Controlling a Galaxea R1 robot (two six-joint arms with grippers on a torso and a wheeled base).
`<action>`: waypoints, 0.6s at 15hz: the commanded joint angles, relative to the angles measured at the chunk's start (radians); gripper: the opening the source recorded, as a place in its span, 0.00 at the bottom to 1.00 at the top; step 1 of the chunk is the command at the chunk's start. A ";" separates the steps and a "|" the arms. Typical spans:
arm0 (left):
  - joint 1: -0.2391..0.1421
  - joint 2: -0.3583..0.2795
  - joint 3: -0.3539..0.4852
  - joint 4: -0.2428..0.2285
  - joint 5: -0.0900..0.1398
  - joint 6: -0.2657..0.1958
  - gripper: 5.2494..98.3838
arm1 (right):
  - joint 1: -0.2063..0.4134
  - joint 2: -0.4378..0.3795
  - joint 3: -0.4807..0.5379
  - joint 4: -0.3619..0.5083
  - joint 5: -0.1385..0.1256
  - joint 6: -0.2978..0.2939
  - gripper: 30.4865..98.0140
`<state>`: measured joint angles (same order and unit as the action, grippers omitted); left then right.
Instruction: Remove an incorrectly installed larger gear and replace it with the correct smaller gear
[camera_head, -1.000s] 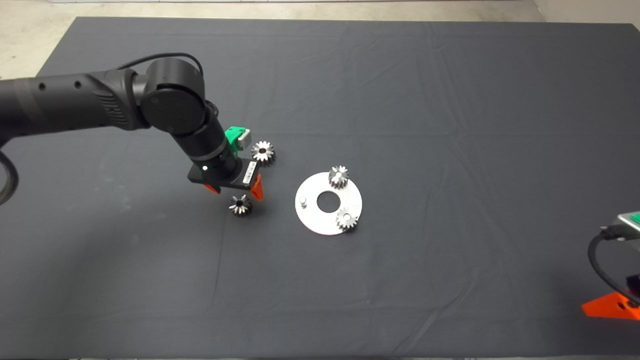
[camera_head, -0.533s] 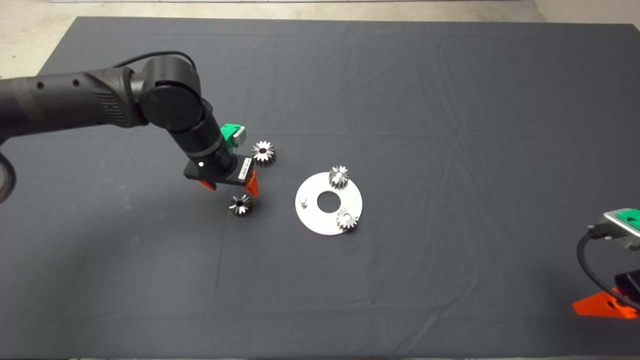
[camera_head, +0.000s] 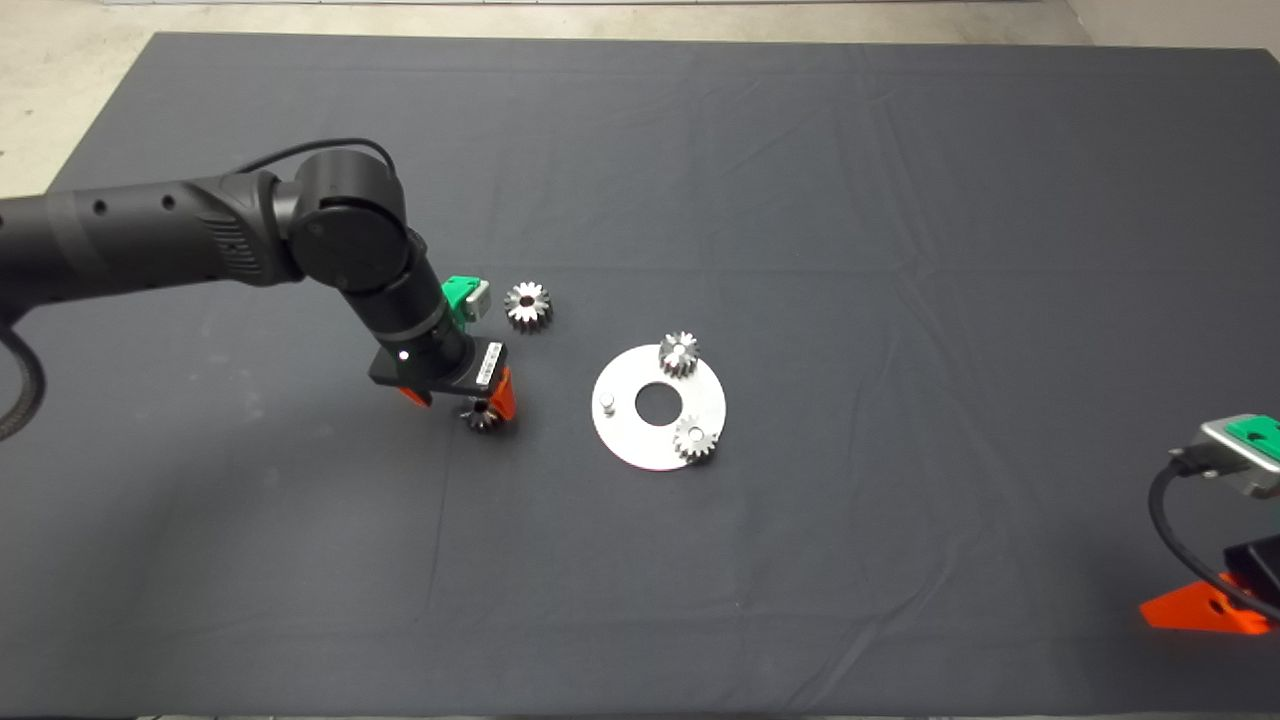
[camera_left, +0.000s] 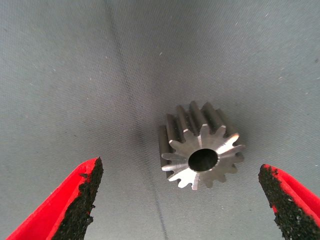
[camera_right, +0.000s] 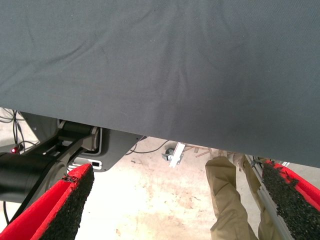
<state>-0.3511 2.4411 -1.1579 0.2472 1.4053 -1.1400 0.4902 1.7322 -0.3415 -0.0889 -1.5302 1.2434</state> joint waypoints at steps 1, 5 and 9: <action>-0.011 0.005 0.008 0.007 0.000 -0.004 0.79 | 0.008 0.008 0.000 0.028 -0.048 0.007 0.86; -0.011 0.007 0.011 0.020 -0.028 -0.035 0.79 | 0.010 0.007 0.000 0.029 -0.050 0.007 0.86; -0.009 0.011 0.008 0.023 -0.040 -0.037 0.79 | 0.013 0.001 0.000 0.029 -0.050 0.005 0.86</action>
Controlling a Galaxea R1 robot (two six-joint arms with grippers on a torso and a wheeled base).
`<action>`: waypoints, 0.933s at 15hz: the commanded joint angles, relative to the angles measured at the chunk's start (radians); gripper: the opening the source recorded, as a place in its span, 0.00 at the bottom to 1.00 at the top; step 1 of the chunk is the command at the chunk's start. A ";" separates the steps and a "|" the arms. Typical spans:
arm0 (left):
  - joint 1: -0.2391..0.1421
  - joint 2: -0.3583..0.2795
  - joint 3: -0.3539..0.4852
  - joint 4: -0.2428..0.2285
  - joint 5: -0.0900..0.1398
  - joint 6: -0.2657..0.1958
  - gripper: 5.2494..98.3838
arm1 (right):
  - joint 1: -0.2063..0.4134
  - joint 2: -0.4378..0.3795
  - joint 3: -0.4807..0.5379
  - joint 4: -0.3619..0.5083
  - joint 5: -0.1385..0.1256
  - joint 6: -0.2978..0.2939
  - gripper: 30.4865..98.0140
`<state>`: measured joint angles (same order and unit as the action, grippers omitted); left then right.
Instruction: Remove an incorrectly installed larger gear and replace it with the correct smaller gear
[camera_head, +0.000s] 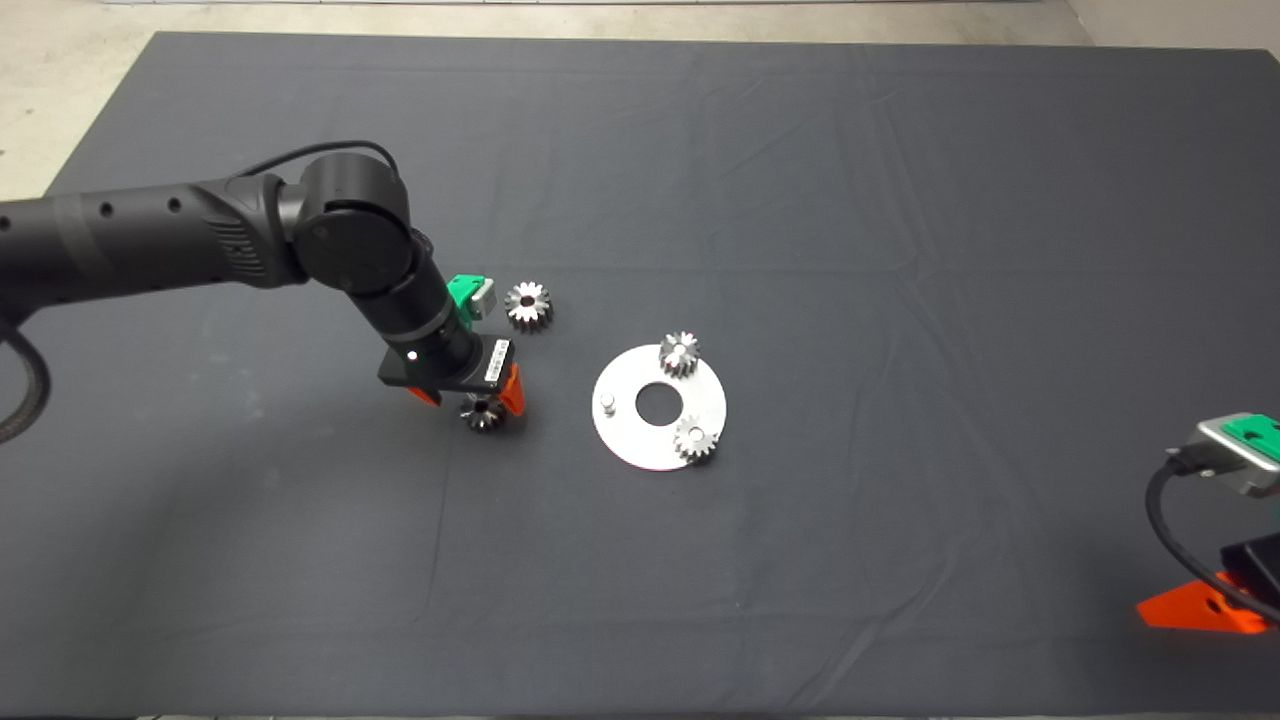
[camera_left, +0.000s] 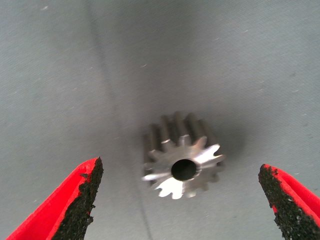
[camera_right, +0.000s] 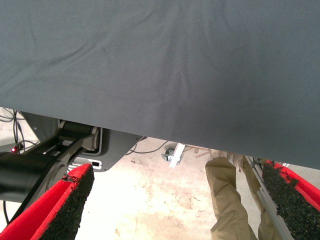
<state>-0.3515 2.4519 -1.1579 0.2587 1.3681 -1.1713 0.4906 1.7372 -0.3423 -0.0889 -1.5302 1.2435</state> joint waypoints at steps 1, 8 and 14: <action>-0.008 0.000 0.009 0.025 -0.003 -0.011 0.79 | 0.013 -0.006 0.001 0.028 -0.050 0.005 0.86; -0.006 -0.003 0.012 0.062 -0.001 -0.031 0.79 | 0.013 -0.001 0.001 0.029 -0.050 0.005 0.86; 0.011 -0.026 0.012 0.070 -0.001 -0.031 0.79 | 0.014 -0.003 0.001 0.031 -0.050 0.005 0.86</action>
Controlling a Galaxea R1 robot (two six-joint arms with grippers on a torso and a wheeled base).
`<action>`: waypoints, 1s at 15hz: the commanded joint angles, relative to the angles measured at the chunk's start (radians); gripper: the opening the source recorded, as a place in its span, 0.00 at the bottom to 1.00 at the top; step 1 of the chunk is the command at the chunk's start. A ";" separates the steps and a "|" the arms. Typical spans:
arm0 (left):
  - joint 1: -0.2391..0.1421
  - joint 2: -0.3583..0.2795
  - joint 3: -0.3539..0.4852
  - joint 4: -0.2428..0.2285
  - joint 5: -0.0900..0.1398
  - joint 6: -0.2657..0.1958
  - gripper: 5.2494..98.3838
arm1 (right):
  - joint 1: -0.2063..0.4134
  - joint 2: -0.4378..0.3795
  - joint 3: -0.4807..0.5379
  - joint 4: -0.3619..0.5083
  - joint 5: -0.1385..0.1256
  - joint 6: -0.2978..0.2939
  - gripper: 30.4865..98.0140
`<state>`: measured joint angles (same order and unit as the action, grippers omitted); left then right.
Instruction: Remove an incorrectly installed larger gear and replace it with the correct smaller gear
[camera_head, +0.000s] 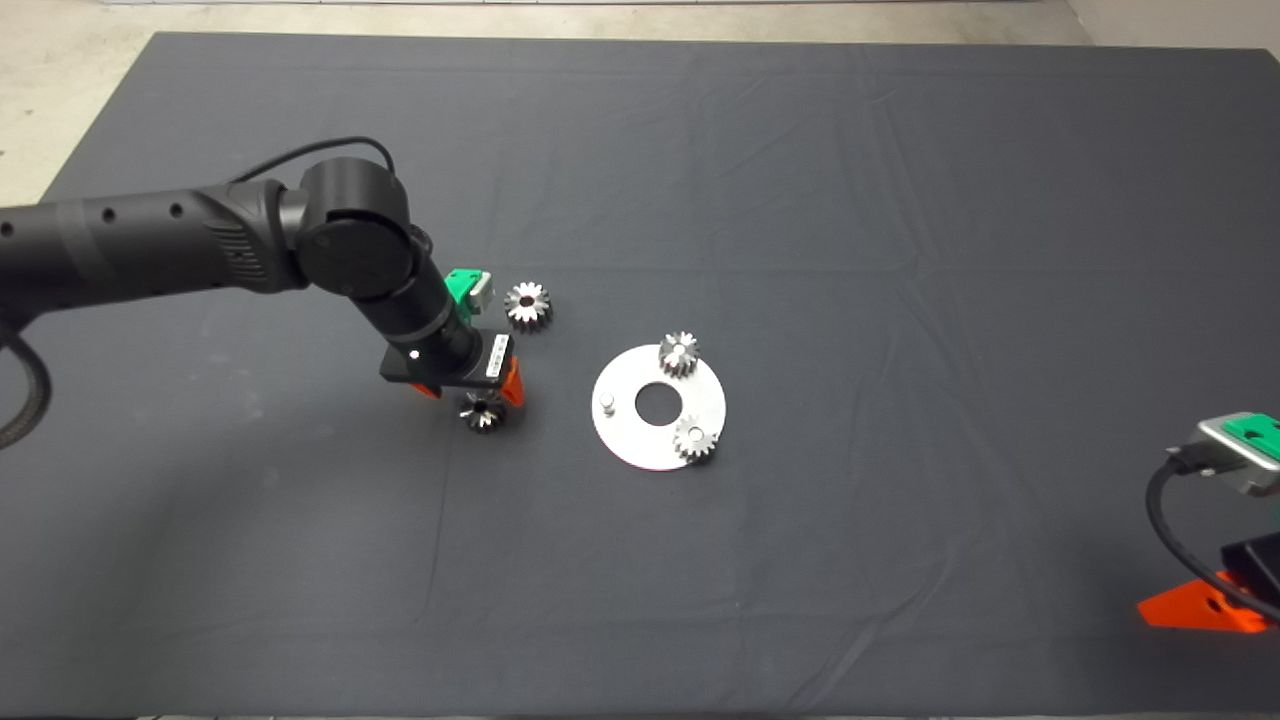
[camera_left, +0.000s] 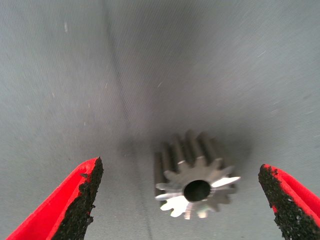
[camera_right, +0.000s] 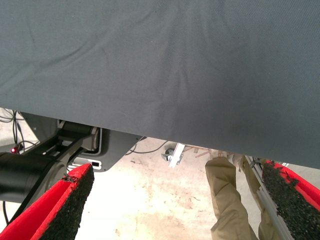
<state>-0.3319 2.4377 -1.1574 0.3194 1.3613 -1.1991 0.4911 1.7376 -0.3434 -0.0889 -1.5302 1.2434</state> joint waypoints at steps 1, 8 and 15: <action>-0.001 -0.010 0.013 0.009 0.006 -0.003 0.79 | 0.014 -0.003 0.002 0.031 -0.050 0.005 0.86; 0.001 -0.004 0.015 0.015 0.004 -0.005 0.79 | 0.015 -0.009 0.002 0.029 -0.050 0.005 0.86; 0.001 -0.004 0.016 0.018 0.005 -0.003 0.77 | 0.015 -0.006 0.003 0.029 -0.050 0.005 0.86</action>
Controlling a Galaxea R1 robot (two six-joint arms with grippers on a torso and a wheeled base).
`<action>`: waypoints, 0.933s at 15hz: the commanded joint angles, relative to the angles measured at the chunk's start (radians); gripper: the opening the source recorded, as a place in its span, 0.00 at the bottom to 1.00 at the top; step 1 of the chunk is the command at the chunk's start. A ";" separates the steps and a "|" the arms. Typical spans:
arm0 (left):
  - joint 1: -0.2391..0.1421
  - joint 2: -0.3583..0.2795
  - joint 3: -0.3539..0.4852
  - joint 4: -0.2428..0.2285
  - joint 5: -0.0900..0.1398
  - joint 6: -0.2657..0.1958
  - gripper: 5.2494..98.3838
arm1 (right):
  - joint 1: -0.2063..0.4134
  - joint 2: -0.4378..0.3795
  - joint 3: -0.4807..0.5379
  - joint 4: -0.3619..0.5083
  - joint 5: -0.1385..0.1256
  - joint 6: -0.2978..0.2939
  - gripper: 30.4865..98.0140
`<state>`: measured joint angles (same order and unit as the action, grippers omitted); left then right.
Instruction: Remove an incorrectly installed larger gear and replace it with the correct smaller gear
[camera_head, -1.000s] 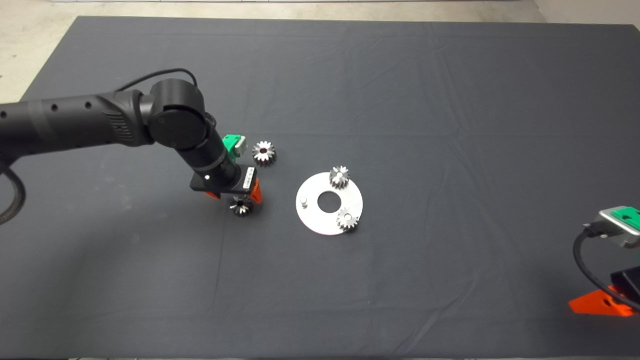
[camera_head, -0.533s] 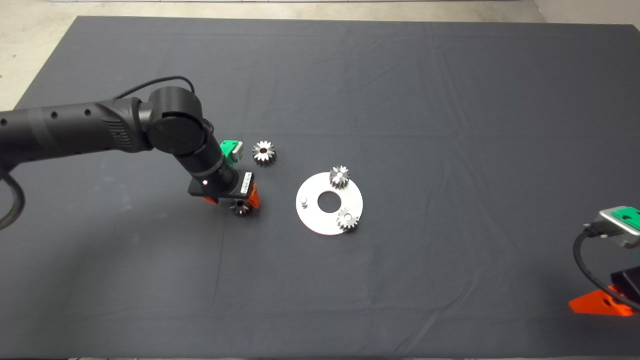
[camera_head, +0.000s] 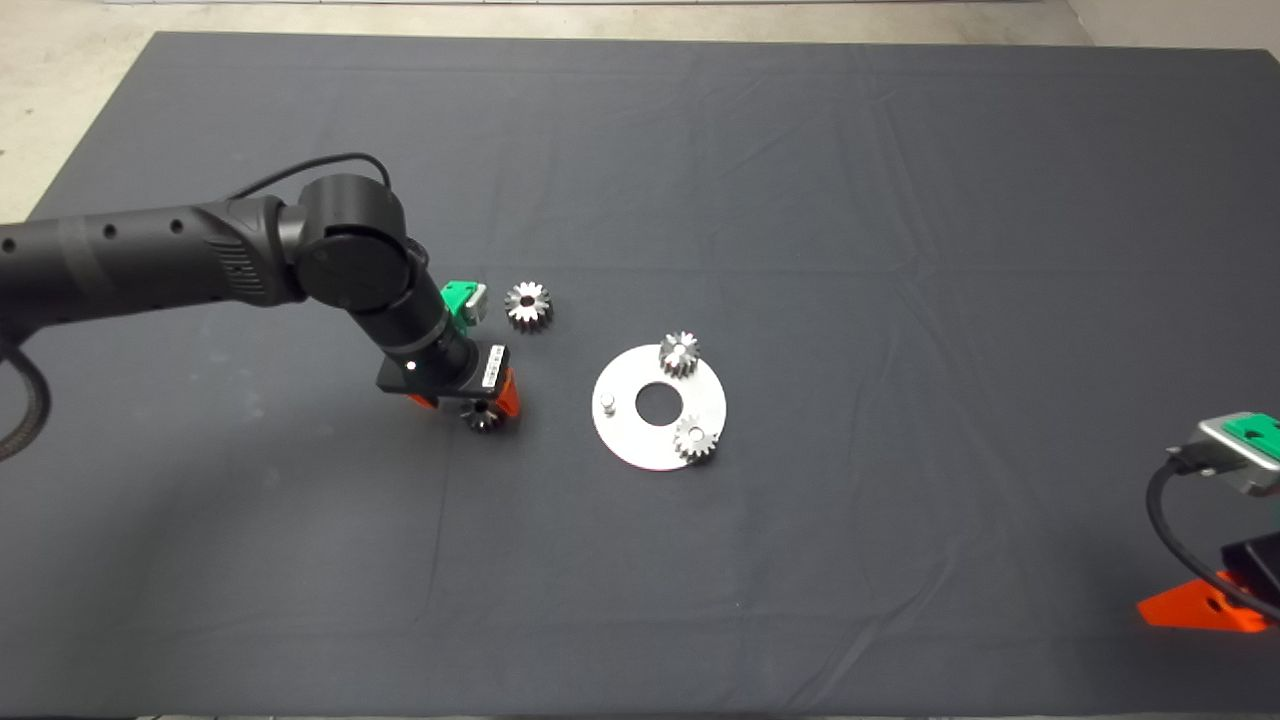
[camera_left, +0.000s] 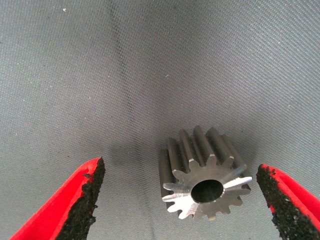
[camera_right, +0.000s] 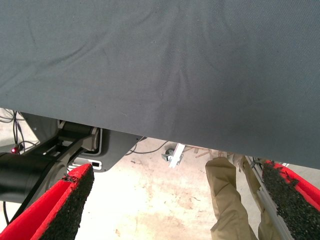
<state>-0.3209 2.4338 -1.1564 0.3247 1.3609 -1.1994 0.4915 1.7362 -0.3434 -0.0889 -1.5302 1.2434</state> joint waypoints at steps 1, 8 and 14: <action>-0.011 0.000 0.021 0.013 0.005 -0.003 0.74 | 0.015 -0.002 0.003 0.029 -0.050 0.005 0.86; -0.011 0.000 0.023 0.011 0.007 -0.004 0.62 | 0.015 -0.007 0.003 0.028 -0.050 0.005 0.86; -0.011 0.003 0.023 0.011 0.010 -0.005 0.50 | 0.015 -0.010 0.002 0.026 -0.050 0.005 0.86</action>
<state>-0.3209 2.4377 -1.1449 0.3262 1.3613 -1.1998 0.4934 1.7338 -0.3434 -0.0889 -1.5302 1.2434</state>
